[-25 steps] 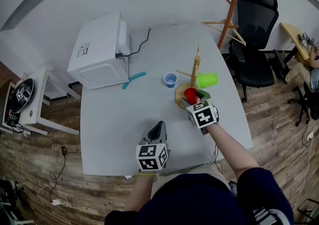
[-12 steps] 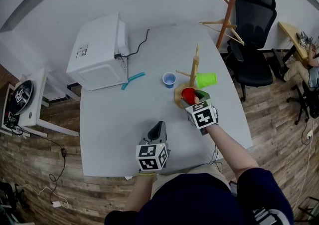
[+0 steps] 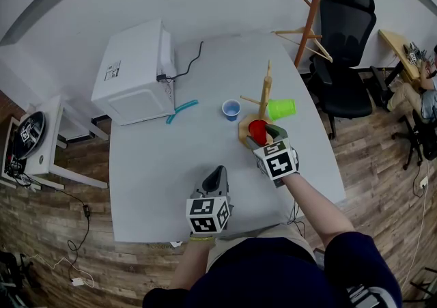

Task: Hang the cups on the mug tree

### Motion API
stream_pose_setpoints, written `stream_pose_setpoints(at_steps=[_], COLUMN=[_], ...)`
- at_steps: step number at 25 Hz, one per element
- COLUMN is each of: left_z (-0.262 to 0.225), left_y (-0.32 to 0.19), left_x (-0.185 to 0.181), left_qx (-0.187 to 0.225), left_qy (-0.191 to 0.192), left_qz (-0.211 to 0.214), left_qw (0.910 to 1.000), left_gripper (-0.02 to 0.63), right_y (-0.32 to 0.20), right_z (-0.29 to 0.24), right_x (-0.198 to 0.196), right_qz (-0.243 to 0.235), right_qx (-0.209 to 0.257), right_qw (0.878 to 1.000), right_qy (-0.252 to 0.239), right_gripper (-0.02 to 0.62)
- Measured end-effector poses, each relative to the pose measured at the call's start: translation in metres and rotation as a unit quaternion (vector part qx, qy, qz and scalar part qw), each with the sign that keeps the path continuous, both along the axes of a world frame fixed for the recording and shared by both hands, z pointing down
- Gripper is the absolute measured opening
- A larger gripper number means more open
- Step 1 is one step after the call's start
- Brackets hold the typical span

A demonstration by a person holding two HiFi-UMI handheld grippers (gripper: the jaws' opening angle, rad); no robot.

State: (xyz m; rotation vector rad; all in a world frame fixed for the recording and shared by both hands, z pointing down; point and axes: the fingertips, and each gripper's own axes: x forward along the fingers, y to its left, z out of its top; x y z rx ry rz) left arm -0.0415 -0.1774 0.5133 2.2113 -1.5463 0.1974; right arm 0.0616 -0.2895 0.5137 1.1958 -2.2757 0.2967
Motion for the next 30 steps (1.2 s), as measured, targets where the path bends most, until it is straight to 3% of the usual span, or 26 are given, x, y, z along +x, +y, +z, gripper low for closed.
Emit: stream_pose_setpoints(at_steps=[19, 30], left_z=[-0.005, -0.006], left_y=[0.007, 0.009], left_x=[-0.017, -0.036], left_qx=[0.006, 0.006], left_qy=[-0.006, -0.009], left_qz=[-0.003, -0.020], left_qw=[1.0000, 0.9997], left_gripper=[0.020, 0.020], right_y=[0.039, 0.057], right_z=[-0.023, -0.024], right_x=[-0.025, -0.043], right_qz=[-0.016, -0.014], right_qx=[0.007, 0.008], right_qw=[0.999, 0.998], right_qy=[-0.042, -0.056], right_gripper=[0.254, 0.076])
